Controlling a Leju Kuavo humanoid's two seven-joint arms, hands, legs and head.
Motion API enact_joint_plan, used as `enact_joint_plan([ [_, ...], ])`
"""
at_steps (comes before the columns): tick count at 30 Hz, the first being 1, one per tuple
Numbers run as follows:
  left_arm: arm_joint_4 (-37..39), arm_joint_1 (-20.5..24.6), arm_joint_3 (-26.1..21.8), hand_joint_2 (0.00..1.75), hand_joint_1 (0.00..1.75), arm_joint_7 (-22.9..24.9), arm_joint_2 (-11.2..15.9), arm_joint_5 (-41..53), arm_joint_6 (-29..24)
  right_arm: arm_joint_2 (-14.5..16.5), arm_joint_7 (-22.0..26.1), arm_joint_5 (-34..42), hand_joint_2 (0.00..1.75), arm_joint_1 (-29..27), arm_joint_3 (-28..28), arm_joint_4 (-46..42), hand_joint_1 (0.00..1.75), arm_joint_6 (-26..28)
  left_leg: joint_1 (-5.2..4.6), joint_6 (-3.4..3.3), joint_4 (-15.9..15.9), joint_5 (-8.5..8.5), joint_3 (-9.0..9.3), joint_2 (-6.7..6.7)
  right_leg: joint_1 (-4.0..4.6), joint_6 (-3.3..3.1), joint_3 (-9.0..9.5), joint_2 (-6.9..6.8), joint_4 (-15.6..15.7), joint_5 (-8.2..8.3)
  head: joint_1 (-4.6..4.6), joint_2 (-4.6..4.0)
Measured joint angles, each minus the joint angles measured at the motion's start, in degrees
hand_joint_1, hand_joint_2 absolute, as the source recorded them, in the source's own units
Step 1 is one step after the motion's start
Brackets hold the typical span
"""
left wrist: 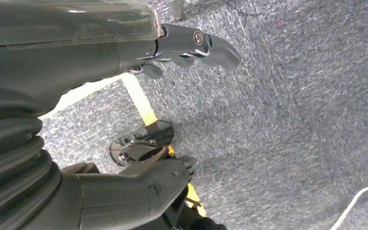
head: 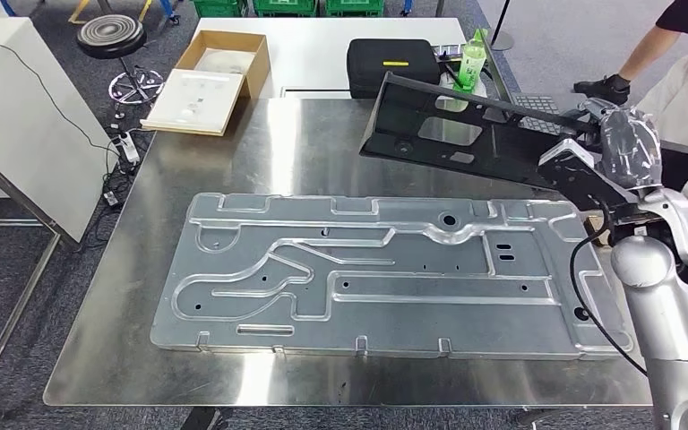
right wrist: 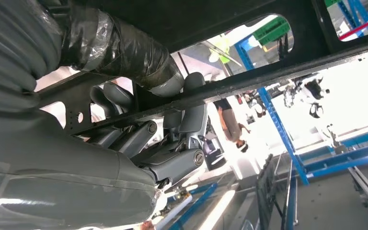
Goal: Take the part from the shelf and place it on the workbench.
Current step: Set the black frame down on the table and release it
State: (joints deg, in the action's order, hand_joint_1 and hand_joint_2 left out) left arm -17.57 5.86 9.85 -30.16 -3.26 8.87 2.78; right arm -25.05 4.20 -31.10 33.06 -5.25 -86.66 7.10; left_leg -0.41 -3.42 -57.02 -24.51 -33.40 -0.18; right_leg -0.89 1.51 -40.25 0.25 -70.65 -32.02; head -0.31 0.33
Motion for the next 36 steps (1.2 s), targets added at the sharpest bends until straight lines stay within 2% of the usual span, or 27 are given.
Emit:
enact_joint_plan([
  [2,0.0,0.0,0.0,1.75,0.0,0.0,0.0,0.0,0.0,0.0,-0.7,0.9,1.75,-0.1,0.0,0.2,1.75,-0.9,0.02,0.03,-0.1,-0.09,-0.02,-0.01,-0.18,0.25,-1.02,-0.03,-1.5,0.28,0.0,0.0],
  [3,0.0,-0.1,0.0,1.75,0.0,0.0,0.0,-0.1,-0.1,0.0,-1.6,3.2,1.75,0.0,0.0,0.8,1.75,-2.3,0.11,0.28,-0.5,-0.39,-0.06,-0.03,-0.42,0.47,0.05,-0.12,1.0,1.88,0.0,0.0],
  [4,0.0,-0.1,0.0,1.31,0.0,-0.1,0.0,-0.2,-0.2,0.0,-2.6,5.8,1.75,0.2,0.0,1.6,1.31,-3.8,0.15,0.59,-0.9,-0.71,-0.19,-0.07,-0.61,0.65,1.17,-0.19,3.5,3.37,0.01,0.0],
  [5,0.0,0.0,-0.1,1.31,0.0,-0.1,0.0,-0.3,-0.3,0.0,-3.6,8.5,1.75,0.6,0.0,2.4,0.87,-5.1,0.14,0.97,-1.5,-1.06,-0.37,-0.13,-0.68,0.58,2.82,-0.18,7.2,5.17,-0.01,0.0],
  [6,0.0,-0.1,-0.1,0.87,0.0,-0.2,0.0,-0.4,-0.4,0.0,-4.1,10.7,1.31,0.9,0.1,3.4,0.44,-5.9,0.12,1.38,-1.9,-1.32,-0.56,-0.18,-0.65,0.37,4.13,-0.17,10.1,6.24,-0.02,0.0],
  [7,0.1,-0.1,-0.1,0.44,0.0,-0.2,0.0,-0.4,-0.5,0.1,-4.3,11.4,0.87,1.1,0.1,4.0,0.0,-6.0,0.02,1.61,-2.0,-1.34,-0.71,-0.21,-0.51,0.03,4.02,-0.08,10.0,6.2,-0.03,0.0],
  [8,0.1,-0.1,-0.2,0.44,0.0,-0.2,0.0,-0.4,-0.6,0.1,-4.4,11.9,0.87,1.3,0.1,4.6,0.0,-6.1,-0.02,1.85,-2.1,-1.35,-0.77,-0.22,-0.41,-0.35,3.92,-0.01,10.1,6.34,-0.04,0.0],
  [9,0.1,-0.2,-0.2,0.0,0.0,-0.3,0.0,-0.3,-0.7,0.2,-4.5,12.2,0.87,1.4,0.1,5.2,0.0,-6.1,0.02,2.14,-2.1,-1.49,-0.82,-0.22,-0.45,-0.68,3.94,-0.05,10.2,6.39,-0.04,0.0],
  [11,0.2,-0.2,-0.2,0.0,0.0,-0.3,0.0,-0.3,-1.0,0.4,-4.1,12.9,1.75,1.8,0.1,6.2,0.0,-6.1,0.13,2.7,-4.1,-3.06,-1.75,-0.19,-0.53,-1.37,4.07,-0.15,10.4,6.49,-0.06,0.0],
  [12,0.2,-0.3,-0.2,0.0,0.0,-0.3,0.0,-0.2,-1.1,0.5,-3.7,13.2,1.75,1.9,0.1,6.7,0.0,-6.2,0.21,2.94,-6.4,-4.44,-2.85,-0.17,-0.52,-1.66,4.12,-0.22,10.5,6.54,-0.08,0.0],
  [14,0.2,-0.3,-0.3,0.0,0.0,-0.4,0.0,-0.3,-1.3,0.7,-3.2,14.0,1.75,2.2,0.1,7.5,0.0,-6.6,0.31,3.1,-13.9,-7.57,-6.59,-0.14,-0.27,-1.95,4.06,-0.3,10.5,6.53,-0.11,0.0],
  [15,0.2,-0.4,-0.3,0.0,0.0,-0.4,0.0,-0.2,-1.4,0.9,-3.2,14.5,1.75,2.2,0.1,8.0,0.0,-7.0,0.33,3.01,-16.7,-8.16,-8.07,-0.15,-0.1,-1.99,4.06,-0.32,10.5,6.51,-0.1,0.0],
  [16,0.2,-0.4,-0.4,0.0,0.0,-0.4,0.0,-0.2,-1.5,1.0,-3.2,15.0,1.75,2.3,0.1,8.4,0.0,-7.4,0.31,2.83,-18.2,-8.01,-8.96,-0.15,0.06,-2.03,4.08,-0.32,10.5,6.48,-0.1,0.0],
  [17,0.2,-0.4,-0.4,0.0,0.0,-0.4,0.0,-0.2,-1.6,1.1,-3.2,15.4,1.75,2.3,0.1,8.8,0.0,-7.8,0.22,2.48,-16.9,-6.58,-8.5,-0.15,0.2,-2.08,4.15,-0.31,10.5,6.44,-0.1,0.0],
  [19,0.2,-0.3,-0.5,0.0,0.0,-0.4,0.0,-0.2,-1.7,1.3,-3.1,15.9,1.75,2.6,0.1,9.4,0.0,-8.3,-0.26,1.47,-9.3,-2.56,-5.05,-0.2,0.36,-2.12,4.37,-0.29,10.5,6.37,-0.08,0.0],
  [20,0.2,-0.3,-0.5,0.0,0.0,-0.5,0.0,-0.1,-1.7,1.3,-3.1,16.1,1.31,2.8,0.1,9.6,0.0,-8.4,-0.53,0.99,-5.5,-1.18,-3.25,-0.21,0.42,-2.07,4.41,-0.26,10.5,6.35,-0.08,0.0],
  [21,0.2,-0.2,-0.6,0.0,0.0,-0.5,0.0,-0.1,-1.8,1.3,-3.1,16.2,0.87,2.9,0.1,9.9,0.0,-8.6,-0.77,0.67,-3.2,-0.6,-2.16,-0.21,0.42,-1.94,4.39,-0.25,10.5,6.36,-0.08,0.0],
  [23,0.3,-0.2,-0.8,0.0,0.0,-0.5,0.0,-0.1,-1.8,1.4,-3.0,16.4,0.0,3.0,0.0,10.4,0.0,-8.8,-0.98,0.37,-2.0,-0.66,-1.65,-0.18,0.3,-1.47,4.3,-0.24,10.7,6.5,-0.09,0.0],
  [25,0.3,-0.2,-0.9,0.0,0.0,-0.5,0.0,-0.2,-1.8,1.4,-3.3,16.9,0.0,3.2,0.0,10.8,0.0,-9.1,-0.69,0.12,-1.0,-0.08,-1.19,-0.12,0.21,-0.91,4.18,-0.26,10.4,6.22,-0.09,0.0],
  [26,0.3,-0.1,-0.9,0.0,0.0,-0.5,-0.1,-0.2,-1.8,1.4,-3.6,17.3,0.0,3.4,0.0,11.1,0.0,-9.3,-0.53,-0.07,-0.5,0.25,-0.93,-0.07,0.2,-0.68,3.67,-0.25,9.2,5.37,-0.08,0.0],
  [27,0.3,-0.1,-0.9,0.0,0.0,-0.5,-0.1,-0.3,-1.8,1.4,-3.9,17.8,0.0,3.8,-0.1,11.5,0.0,-9.5,-0.36,-0.19,0.0,0.53,-0.71,-0.02,0.17,-0.47,2.63,-0.24,6.9,3.97,-0.07,0.0],
  [29,0.3,-0.1,-1.0,0.0,0.0,-0.5,-0.2,-0.4,-1.8,1.5,-4.5,18.9,0.0,4.4,-0.4,12.6,0.0,-10.1,-0.4,-0.39,0.0,0.6,-0.73,0.01,-0.02,-0.05,-0.57,-0.22,0.1,0.65,-0.05,0.0],
  [30,0.4,-0.1,-1.0,0.0,0.0,-0.5,-0.2,-0.4,-1.8,1.5,-4.7,19.2,0.0,4.6,-0.7,13.1,0.0,-10.3,-0.39,-0.39,0.0,0.56,-0.76,0.0,-0.16,0.18,-1.84,-0.24,-2.5,-0.12,-0.05,0.0],
  [31,0.4,-0.1,-1.0,0.0,0.0,-0.4,-0.3,-0.4,-1.8,1.5,-4.8,19.4,0.44,4.7,-1.0,13.6,0.0,-10.4,-0.37,-0.36,-0.2,0.49,-0.78,-0.01,-0.34,0.41,-2.29,-0.26,-3.4,0.11,-0.06,0.0],
  [32,0.5,-0.1,-1.1,0.0,0.0,-0.4,-0.4,-0.4,-1.8,1.5,-4.8,19.6,0.87,4.8,-1.2,13.9,0.0,-10.4,-0.33,-0.26,-0.4,0.37,-0.8,-0.05,-0.56,0.63,-1.66,-0.29,-2.1,1.4,-0.06,0.0],
  [34,0.5,-0.1,-1.1,0.0,0.0,-0.4,-0.5,-0.4,-1.8,1.5,-4.9,19.9,1.75,5.4,-1.6,14.4,0.0,-10.5,-0.26,0.21,-1.2,-0.15,-1.0,-0.17,-0.94,0.98,1.75,-0.42,4.5,4.67,-0.05,0.0],
  [36,0.5,0.0,-1.3,0.0,0.0,-0.4,-0.5,-0.4,-1.9,1.6,-5.0,20.3,1.75,6.0,-1.9,14.8,0.0,-10.5,-0.38,0.88,-2.3,-0.69,-1.5,-0.26,-0.85,0.62,3.98,-0.4,9.1,5.92,-0.08,0.0],
])
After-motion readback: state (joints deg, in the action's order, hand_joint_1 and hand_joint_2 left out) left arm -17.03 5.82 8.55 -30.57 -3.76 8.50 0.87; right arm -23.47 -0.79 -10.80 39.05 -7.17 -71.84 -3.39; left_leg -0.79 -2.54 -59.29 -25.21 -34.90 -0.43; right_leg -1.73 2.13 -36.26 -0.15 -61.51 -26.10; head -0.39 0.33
